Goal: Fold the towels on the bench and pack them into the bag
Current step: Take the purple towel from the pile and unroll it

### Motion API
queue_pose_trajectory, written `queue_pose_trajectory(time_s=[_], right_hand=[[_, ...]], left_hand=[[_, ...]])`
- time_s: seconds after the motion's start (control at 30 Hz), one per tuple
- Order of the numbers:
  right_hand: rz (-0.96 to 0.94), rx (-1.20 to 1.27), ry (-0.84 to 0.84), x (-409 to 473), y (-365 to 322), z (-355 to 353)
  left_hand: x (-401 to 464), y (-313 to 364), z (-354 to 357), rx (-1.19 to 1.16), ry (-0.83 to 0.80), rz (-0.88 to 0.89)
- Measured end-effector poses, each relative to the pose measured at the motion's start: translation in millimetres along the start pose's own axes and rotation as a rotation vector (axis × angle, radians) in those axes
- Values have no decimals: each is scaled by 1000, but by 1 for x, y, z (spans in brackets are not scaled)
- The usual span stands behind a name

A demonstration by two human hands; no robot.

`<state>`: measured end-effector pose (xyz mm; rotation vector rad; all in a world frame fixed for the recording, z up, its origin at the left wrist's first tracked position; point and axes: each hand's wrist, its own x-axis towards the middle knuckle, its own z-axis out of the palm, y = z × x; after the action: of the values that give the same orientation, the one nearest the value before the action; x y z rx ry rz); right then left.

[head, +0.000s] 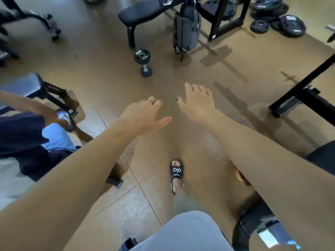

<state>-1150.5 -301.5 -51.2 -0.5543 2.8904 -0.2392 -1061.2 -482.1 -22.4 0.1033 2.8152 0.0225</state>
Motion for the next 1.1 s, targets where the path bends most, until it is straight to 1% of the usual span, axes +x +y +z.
queue_pose_trajectory(time_s=[0.13,0.27,0.43,0.6,0.8,0.93,1.1], right_hand=[[-78,-4,10,134,-25,-19],[-113,-29,-10,253,-49,-44],[-148,-65,10,402,-80,-64],[-124,-74,17,565,-117,-68],[-69,-46,0,740,-161,-77],[-54,-44,-8,840,-176,-93],[-18,-38,-19,980,-170,-107]], left_hand=[[93,-69,-36,-42,19,-64],[171,-137,-74,-95,40,-131],[276,-224,-109,-150,69,-170],[406,-329,-136,-122,88,-146],[557,-450,-180,-109,43,-99],[645,-508,-218,-77,31,-68],[767,-568,-255,-76,53,-41]])
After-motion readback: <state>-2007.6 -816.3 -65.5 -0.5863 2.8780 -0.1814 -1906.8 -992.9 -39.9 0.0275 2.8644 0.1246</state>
